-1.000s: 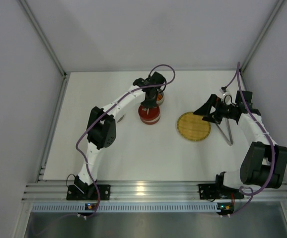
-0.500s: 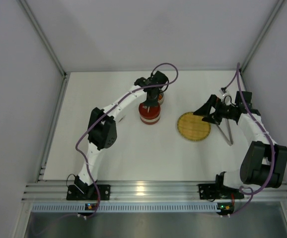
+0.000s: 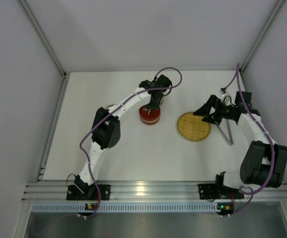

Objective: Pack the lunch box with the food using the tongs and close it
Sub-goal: Close the box lid on the packing box.

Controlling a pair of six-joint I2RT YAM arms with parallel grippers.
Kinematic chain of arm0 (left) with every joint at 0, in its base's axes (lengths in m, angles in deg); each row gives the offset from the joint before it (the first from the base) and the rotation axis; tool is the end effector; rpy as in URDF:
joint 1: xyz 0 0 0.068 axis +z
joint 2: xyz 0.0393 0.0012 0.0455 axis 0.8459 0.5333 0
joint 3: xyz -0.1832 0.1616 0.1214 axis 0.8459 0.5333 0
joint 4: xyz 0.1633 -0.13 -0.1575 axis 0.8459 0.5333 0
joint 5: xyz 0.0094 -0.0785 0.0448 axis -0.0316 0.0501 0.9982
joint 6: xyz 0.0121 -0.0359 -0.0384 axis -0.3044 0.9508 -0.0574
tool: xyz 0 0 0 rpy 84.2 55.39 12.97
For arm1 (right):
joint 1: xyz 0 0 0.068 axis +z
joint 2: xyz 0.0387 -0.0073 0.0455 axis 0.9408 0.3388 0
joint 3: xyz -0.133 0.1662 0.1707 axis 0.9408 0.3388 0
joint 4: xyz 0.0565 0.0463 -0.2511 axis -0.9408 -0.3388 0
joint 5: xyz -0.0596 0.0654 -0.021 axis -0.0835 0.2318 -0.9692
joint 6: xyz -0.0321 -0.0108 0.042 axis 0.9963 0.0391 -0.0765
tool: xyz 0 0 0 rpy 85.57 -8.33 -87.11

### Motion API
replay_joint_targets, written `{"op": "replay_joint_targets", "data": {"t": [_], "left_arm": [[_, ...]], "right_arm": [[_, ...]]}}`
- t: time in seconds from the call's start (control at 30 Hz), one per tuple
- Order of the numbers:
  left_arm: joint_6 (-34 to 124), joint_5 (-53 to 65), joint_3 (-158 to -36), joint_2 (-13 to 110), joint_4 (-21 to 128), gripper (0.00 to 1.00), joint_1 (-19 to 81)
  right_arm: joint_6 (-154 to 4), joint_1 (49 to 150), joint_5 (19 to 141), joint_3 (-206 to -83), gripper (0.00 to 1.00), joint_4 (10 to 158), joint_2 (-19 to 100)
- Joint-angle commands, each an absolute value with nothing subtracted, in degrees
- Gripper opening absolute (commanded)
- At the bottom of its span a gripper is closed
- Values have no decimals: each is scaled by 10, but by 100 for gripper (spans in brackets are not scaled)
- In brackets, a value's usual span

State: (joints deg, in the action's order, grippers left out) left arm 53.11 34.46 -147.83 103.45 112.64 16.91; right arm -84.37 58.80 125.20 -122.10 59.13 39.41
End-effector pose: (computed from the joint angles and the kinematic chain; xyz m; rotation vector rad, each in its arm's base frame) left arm 0.3779 -0.3108 0.2412 0.3802 2.5636 0.1046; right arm 0.2769 -0.0267 0.2415 0.1685 2.3083 1.1766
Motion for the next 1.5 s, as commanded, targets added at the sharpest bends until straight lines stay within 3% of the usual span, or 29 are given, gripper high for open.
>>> {"op": "replay_joint_targets", "data": {"t": [0.0, 0.37, 0.6, 0.73, 1.13, 1.47], "left_arm": [[524, 353, -1499, 1046, 1132, 0, 170], [533, 345, -1475, 1039, 1128, 0, 170], [510, 287, -1320, 974, 1046, 0, 165], [444, 240, -1174, 910, 986, 0, 163], [70, -36, -879, 670, 919, 0, 159], [-358, -165, -786, 625, 1031, 0, 158]], "right_arm": [[-844, 576, 1263, -1220, 99, 615, 394], [-842, 577, 1265, -1220, 99, 613, 394], [-829, 575, 1276, -1224, 99, 610, 391], [-786, 575, 1300, -1240, 99, 577, 390], [-691, 564, 1397, -1269, 100, 516, 398], [-624, 559, 1403, -1308, 99, 451, 418]]}}
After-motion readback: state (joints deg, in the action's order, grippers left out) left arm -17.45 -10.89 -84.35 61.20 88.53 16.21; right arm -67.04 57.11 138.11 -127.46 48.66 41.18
